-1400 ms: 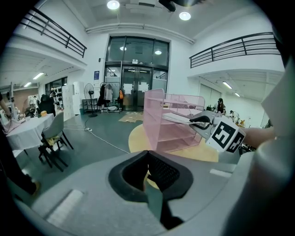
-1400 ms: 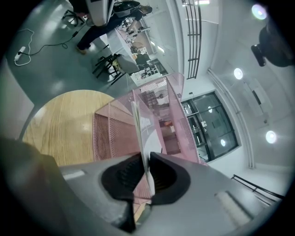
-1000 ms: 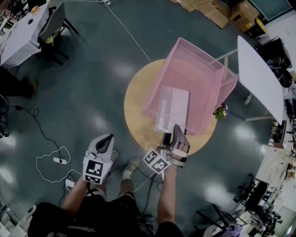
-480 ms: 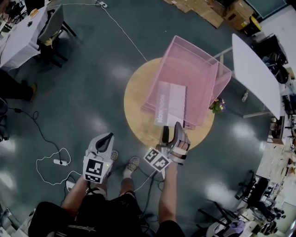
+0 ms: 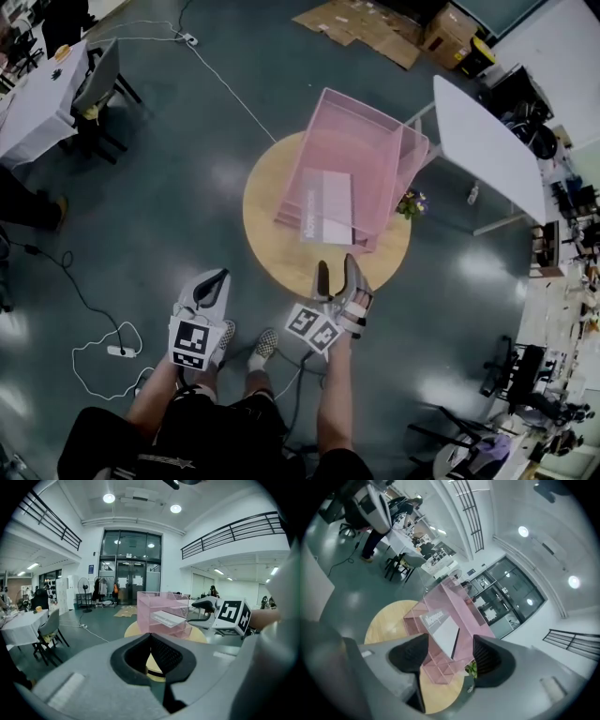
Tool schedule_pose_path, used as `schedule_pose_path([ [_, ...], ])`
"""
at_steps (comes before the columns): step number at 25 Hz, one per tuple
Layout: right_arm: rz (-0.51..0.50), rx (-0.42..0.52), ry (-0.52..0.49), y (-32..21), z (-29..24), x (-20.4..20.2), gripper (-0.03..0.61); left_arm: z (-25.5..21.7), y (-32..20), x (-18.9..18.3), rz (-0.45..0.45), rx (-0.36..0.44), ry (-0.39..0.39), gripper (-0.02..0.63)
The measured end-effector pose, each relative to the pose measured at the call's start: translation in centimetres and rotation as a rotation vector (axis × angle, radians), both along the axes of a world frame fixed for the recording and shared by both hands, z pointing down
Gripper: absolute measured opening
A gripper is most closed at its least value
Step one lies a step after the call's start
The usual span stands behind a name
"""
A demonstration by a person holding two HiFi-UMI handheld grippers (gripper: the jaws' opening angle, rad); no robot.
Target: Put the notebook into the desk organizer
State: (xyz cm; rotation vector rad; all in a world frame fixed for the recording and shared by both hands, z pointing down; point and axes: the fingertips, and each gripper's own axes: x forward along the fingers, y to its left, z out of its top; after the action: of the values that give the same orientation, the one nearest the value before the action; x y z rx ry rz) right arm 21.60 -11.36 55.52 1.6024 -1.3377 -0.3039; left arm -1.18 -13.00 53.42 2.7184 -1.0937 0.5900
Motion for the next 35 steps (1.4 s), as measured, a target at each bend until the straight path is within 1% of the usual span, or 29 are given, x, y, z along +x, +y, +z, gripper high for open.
schedule_pose_path([
  [3, 0.036, 0.045, -0.107, 1.6, -2.0, -0.6, 0.301, -1.9, 0.4, 0.4, 0.029, 0.034, 0.023, 0.011],
  [10, 0.131, 0.189, -0.412, 6.1, -7.0, -1.7, 0.295, -7.0, 1.3, 1.4, 0.102, 0.121, 0.073, 0.011],
  [11, 0.142, 0.207, -0.448, 6.7, -7.6, -2.0, 0.284, -7.6, 1.4, 1.5, 0.113, 0.133, 0.079, 0.011],
  [16, 0.165, 0.321, -0.64, 9.3, -10.1, -4.7, 0.279, -10.1, 2.7, 1.5, 0.174, 0.178, 0.097, 0.011],
  [18, 0.179, 0.367, -0.7, 10.4, -10.8, -5.7, 0.204, -10.7, 3.4, 1.5, 0.2, 0.187, 0.106, 0.011],
  [20, 0.186, 0.407, -0.734, 11.4, -11.6, -6.7, 0.198, -11.2, 4.0, 1.2, 0.226, 0.195, 0.116, 0.011],
  [21, 0.193, 0.43, -0.744, 12.0, -12.0, -7.1, 0.171, -11.4, 4.3, 1.1, 0.239, 0.199, 0.118, 0.011],
  [22, 0.201, 0.451, -0.751, 12.5, -12.4, -7.5, 0.129, -11.6, 4.6, 0.9, 0.25, 0.203, 0.118, 0.011],
  [25, 0.24, 0.497, -0.739, 14.3, -13.0, -8.3, 0.092, -12.2, 5.2, 0.5, 0.274, 0.212, 0.123, 0.011],
  [27, 0.263, 0.513, -0.723, 15.5, -13.1, -8.8, 0.081, -12.4, 5.6, 0.2, 0.289, 0.219, 0.128, 0.011],
  [30, 0.287, 0.532, -0.72, 17.1, -12.8, -9.6, 0.04, -12.3, 6.1, -0.2, 0.308, 0.226, 0.134, 0.011],
  [32, 0.299, 0.549, -0.732, 18.1, -12.6, -10.1, 0.017, -12.2, 6.6, -0.5, 0.318, 0.226, 0.138, 0.011],
  [35, 0.308, 0.56, -0.759, 19.3, -12.4, -10.8, 0.006, -12.0, 7.4, -0.8, 0.33, 0.22, 0.144, 0.011],
])
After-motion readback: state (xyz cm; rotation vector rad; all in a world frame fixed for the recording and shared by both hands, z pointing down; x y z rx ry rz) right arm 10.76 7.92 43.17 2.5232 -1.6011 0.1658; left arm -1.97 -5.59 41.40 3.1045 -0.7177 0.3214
